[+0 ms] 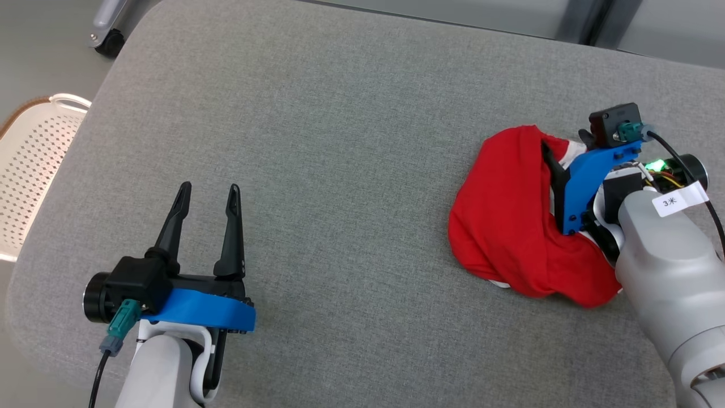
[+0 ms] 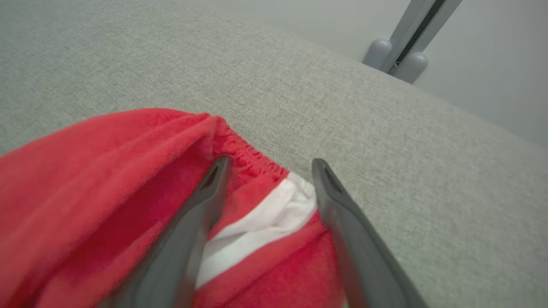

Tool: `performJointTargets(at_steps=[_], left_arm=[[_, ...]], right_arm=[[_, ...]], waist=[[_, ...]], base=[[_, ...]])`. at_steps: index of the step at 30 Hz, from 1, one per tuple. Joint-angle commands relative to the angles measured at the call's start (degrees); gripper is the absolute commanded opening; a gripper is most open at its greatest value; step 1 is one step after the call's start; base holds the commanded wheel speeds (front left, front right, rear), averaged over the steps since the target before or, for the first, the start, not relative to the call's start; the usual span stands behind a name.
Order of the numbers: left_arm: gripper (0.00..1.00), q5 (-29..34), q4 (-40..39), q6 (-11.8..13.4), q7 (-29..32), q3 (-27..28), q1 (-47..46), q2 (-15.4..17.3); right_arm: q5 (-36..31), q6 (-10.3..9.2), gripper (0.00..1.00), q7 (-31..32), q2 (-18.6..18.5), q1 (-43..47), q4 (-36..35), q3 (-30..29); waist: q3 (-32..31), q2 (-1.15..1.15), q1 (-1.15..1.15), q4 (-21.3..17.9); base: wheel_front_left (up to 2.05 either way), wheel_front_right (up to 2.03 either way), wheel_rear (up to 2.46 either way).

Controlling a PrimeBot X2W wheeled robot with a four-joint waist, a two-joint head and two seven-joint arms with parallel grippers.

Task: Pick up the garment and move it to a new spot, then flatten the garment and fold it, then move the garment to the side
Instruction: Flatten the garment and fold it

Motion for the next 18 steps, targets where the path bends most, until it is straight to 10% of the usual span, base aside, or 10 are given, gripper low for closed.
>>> performJointTargets(at_steps=[1,9,10,11,12,18], left_arm=[[1.00,0.34,-0.01,-0.05,-0.25,0.42,-1.09,-0.13],[1.00,0.56,0.30,-0.05,-0.25,0.90,-0.12,-0.33],[1.00,0.63,0.37,-0.05,-0.25,0.91,-0.03,-0.33],[1.00,0.67,0.46,-0.05,-0.25,0.89,0.03,-0.31],[1.00,0.68,0.57,-0.05,-0.25,0.94,0.06,-0.31],[1.00,0.72,1.02,-0.05,-0.25,1.33,0.41,-0.28]], right_arm=[[-0.57,0.01,1.00,0.84,-0.66,1.27,0.88,-0.26],[-0.70,0.01,1.00,4.57,0.43,3.82,1.97,-0.90],[-0.53,0.01,0.82,5.63,0.52,4.18,2.11,-1.02],[-0.42,0.01,0.29,6.60,0.53,4.61,2.22,-1.02],[-0.24,0.01,0.00,7.03,0.51,5.04,2.28,-1.13],[0.38,0.00,0.00,5.22,-0.18,5.20,2.23,-1.75]], waist=[[0.02,-0.01,-0.01,0.12],[-0.73,-0.01,-0.01,-0.94],[-0.89,-0.01,-0.01,-1.14],[-1.05,-0.01,-0.01,-1.28],[-1.22,-0.01,-0.01,-1.44],[-2.50,-0.01,-0.01,-2.34]], base=[[0.00,0.00,0.00],[0.00,0.00,0.00],[0.00,0.00,0.00],[0.00,0.00,0.00],[0.00,0.00,0.00],[0.00,0.00,0.00]])
